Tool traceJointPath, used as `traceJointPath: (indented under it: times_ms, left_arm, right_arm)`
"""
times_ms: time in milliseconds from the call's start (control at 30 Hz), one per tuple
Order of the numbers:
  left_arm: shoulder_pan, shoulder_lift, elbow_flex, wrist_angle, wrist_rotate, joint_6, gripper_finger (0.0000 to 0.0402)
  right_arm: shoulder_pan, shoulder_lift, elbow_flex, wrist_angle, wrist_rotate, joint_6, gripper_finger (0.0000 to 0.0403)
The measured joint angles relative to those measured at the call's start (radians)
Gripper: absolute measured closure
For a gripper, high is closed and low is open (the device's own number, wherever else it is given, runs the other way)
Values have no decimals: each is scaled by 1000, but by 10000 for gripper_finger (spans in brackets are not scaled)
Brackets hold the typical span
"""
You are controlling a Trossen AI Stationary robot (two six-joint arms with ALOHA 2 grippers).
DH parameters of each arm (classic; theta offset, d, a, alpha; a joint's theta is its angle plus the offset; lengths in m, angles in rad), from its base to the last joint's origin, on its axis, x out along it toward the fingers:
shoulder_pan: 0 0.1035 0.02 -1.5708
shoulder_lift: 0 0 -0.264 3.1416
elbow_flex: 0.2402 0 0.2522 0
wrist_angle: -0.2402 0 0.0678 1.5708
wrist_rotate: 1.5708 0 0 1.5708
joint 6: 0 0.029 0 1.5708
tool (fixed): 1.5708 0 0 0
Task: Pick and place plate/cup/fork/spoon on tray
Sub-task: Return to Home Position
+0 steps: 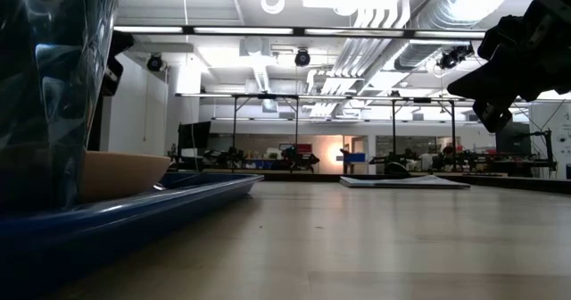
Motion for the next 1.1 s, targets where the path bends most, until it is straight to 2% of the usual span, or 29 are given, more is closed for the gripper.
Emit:
traceJointPath:
  times_ms: [233, 400, 1100]
  left_arm:
    - [0, 1, 0, 5, 16, 19, 401]
    - [0, 1, 0, 4, 8, 90, 401]
    - [0, 1, 0, 4, 4, 80, 401]
  right_arm:
    - [0, 1, 0, 0, 0, 0, 403]
    - [0, 1, 0, 0, 0, 0, 403]
    - [0, 1, 0, 0, 0, 0, 403]
